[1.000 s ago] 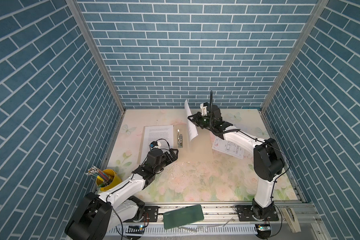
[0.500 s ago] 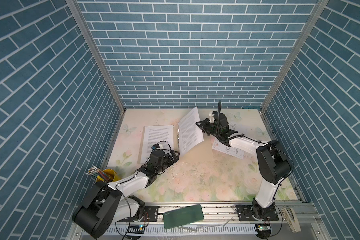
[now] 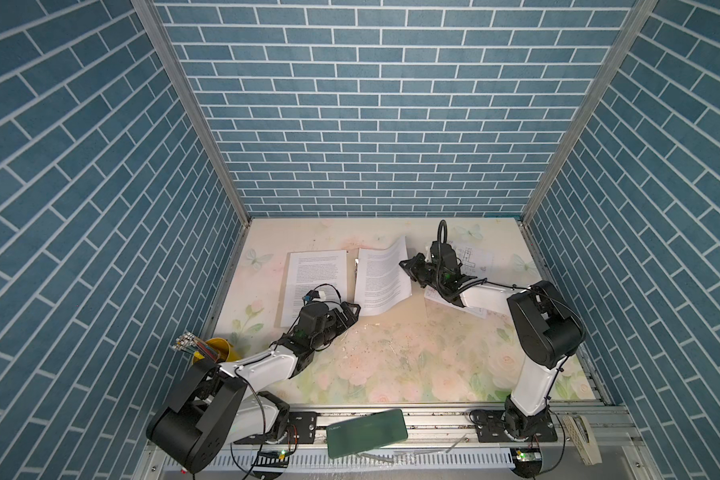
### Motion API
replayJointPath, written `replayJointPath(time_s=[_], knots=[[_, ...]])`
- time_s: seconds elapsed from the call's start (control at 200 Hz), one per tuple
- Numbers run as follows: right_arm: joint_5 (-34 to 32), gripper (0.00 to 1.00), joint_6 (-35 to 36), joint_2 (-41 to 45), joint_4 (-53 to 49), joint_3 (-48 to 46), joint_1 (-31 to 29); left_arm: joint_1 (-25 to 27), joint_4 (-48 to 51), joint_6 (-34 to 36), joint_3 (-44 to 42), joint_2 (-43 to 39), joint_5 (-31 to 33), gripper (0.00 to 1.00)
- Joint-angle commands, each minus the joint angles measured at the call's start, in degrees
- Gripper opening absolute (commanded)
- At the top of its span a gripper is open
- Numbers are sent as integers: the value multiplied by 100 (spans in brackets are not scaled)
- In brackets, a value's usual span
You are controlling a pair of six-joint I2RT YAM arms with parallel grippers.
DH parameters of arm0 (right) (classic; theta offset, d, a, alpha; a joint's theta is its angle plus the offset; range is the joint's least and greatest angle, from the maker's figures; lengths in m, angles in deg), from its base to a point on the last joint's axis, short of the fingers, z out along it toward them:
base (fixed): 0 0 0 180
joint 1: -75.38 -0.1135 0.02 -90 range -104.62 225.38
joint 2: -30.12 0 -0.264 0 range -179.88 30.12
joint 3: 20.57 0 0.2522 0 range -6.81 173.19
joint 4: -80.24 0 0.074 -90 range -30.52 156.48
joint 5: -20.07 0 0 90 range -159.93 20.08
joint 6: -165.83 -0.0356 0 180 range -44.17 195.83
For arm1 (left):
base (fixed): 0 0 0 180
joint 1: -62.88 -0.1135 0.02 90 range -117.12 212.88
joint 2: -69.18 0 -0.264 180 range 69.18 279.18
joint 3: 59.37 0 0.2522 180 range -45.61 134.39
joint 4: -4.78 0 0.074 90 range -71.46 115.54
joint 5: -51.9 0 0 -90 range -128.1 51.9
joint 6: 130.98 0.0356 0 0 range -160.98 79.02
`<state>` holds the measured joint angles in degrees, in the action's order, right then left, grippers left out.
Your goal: Put the files into the folder
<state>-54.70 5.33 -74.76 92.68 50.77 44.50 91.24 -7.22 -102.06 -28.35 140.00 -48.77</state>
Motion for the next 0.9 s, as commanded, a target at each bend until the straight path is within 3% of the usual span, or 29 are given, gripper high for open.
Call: replayJointPath(time_s=[0.0, 0.33, 0.896], knots=[[-131, 0, 13, 309, 177, -236, 44, -32, -62, -9, -67, -53, -65, 100], [-116, 0, 138, 373, 290, -644, 167, 72, 53, -27, -29, -133, 58, 99], [-2, 0, -183, -345, 1054, -977, 253, 237, -30, -88, 18, 12, 155, 100]])
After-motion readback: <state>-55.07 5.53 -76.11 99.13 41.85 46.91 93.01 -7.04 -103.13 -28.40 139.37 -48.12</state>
